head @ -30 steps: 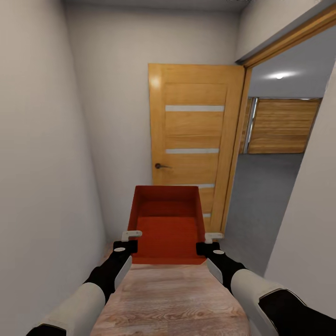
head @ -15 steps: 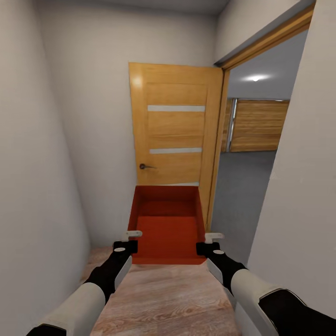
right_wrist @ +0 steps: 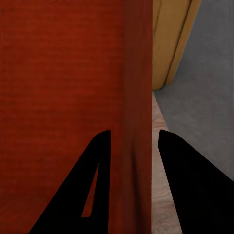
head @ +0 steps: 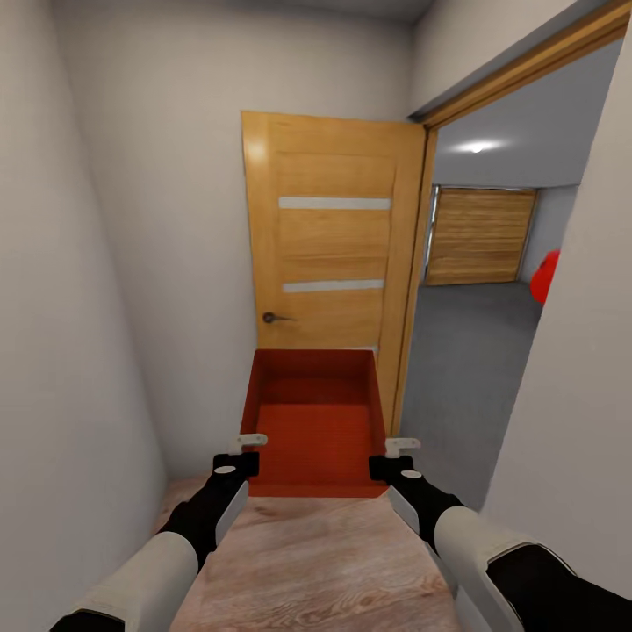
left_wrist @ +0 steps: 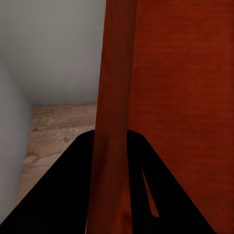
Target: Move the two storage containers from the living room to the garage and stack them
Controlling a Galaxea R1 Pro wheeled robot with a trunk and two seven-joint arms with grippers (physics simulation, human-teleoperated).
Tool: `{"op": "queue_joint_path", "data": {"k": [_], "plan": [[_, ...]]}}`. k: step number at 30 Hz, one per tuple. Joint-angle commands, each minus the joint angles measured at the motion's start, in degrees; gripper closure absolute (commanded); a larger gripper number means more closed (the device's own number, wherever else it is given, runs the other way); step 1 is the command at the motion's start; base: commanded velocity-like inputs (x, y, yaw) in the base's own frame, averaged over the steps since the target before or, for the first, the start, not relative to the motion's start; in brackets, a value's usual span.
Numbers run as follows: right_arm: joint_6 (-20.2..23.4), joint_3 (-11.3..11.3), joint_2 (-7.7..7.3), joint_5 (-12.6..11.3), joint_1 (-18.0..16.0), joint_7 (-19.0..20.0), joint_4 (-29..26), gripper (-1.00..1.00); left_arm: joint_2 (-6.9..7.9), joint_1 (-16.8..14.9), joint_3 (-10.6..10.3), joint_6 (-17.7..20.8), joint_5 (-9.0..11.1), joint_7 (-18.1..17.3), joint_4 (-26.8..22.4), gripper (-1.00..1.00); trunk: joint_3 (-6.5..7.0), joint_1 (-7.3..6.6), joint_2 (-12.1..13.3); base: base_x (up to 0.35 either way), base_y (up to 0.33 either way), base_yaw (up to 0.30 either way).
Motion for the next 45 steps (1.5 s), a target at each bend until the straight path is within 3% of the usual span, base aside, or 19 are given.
{"op": "queue_joint_path", "data": {"k": [1, 26, 45], "plan": [[-0.24, -0.72, -0.51, -1.00, -0.01, -0.34, 0.20, 1.00, 2.11, -0.04, 4.60, -0.52, -0.93, 0.66, -0.28, 1.00, -0.02, 0.04, -0.05, 0.204, 0.186, -0.172], [-0.22, -0.72, -0.50, -1.00, -0.01, -0.34, 0.20, 1.00, 2.11, -0.04, 4.60, -0.51, -0.93, 0.66, -0.35, 1.00, -0.02, 0.04, -0.05, 0.025, 0.021, -0.233], [-0.19, -0.73, -0.50, -1.00, -0.01, -0.32, 0.20, 1.00, 2.11, -0.04, 4.60, -0.50, -0.93, 0.66, -0.27, 1.00, -0.02, 0.04, -0.05, 0.002, 0.000, -0.015]]}}
